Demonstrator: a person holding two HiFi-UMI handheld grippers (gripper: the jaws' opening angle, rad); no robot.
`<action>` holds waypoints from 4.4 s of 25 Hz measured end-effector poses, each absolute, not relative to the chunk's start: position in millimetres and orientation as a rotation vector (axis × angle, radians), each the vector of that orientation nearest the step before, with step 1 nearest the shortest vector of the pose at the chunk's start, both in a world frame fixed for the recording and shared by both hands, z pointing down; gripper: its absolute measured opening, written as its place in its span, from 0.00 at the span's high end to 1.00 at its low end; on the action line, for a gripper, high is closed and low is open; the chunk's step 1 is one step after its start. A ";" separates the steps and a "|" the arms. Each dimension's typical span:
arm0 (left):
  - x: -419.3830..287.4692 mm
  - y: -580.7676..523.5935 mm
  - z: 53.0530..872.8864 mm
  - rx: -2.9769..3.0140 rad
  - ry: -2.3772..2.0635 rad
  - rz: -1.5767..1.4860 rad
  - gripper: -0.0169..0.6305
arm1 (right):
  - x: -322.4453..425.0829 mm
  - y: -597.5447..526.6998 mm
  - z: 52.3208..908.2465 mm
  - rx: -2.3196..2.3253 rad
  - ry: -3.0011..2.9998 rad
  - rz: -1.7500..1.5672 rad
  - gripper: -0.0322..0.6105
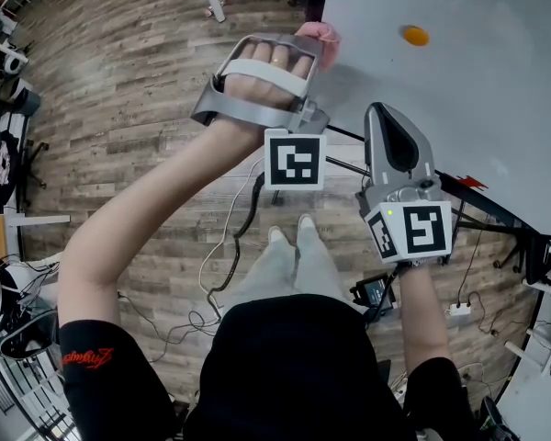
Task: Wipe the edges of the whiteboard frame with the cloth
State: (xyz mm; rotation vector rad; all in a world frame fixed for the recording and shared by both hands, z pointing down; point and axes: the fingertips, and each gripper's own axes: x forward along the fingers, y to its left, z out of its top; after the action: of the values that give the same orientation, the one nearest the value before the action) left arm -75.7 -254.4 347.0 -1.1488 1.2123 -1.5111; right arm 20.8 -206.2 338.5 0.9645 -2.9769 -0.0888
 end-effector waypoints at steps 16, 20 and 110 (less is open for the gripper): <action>-74.6 -254.2 372.8 -1.184 1.197 -1.526 0.91 | 21.2 -209.2 354.3 0.971 -2.953 -0.044 0.95; -74.4 -254.8 380.5 -1.182 1.194 -1.527 0.91 | 21.5 -210.2 361.9 0.969 -2.947 -0.023 0.95; -66.3 -256.6 545.5 -1.338 1.171 -1.526 0.91 | 16.6 -221.9 511.8 0.867 -2.781 0.253 0.95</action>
State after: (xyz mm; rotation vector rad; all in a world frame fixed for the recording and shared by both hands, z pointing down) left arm -66.3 -256.6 545.5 -1.3383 1.1709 -1.5259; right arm 16.6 -221.9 511.8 0.8667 -2.7807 0.2528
